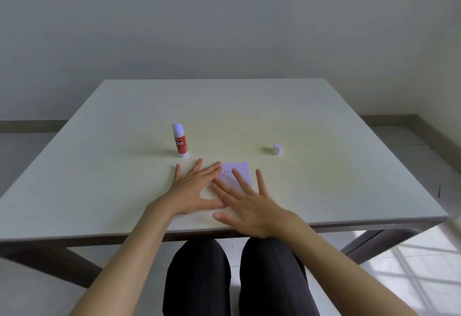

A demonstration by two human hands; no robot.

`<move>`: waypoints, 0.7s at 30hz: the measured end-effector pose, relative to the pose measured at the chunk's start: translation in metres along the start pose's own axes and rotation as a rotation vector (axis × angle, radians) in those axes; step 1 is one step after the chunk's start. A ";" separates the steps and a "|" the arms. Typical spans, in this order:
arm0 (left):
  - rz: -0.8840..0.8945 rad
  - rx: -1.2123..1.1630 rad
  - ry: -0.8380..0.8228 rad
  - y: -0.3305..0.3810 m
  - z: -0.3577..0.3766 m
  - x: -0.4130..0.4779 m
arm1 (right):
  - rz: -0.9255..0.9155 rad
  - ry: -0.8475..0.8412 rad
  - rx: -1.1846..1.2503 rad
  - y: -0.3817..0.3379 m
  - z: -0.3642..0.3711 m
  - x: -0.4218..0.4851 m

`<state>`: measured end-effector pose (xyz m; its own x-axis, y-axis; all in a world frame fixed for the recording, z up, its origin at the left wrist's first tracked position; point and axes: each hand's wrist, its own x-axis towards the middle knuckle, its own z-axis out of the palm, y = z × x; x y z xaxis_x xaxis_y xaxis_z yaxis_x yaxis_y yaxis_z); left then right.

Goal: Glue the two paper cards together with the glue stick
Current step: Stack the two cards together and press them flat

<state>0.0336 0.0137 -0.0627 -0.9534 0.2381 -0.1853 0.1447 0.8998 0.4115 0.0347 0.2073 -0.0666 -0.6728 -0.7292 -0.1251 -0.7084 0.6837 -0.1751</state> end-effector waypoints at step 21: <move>-0.024 -0.027 -0.012 0.002 -0.001 0.000 | 0.101 0.062 0.005 0.001 0.004 -0.022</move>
<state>0.0339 0.0151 -0.0611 -0.9533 0.2209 -0.2061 0.1145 0.8954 0.4303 0.0496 0.2244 -0.0681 -0.7528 -0.6531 -0.0819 -0.6352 0.7535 -0.1694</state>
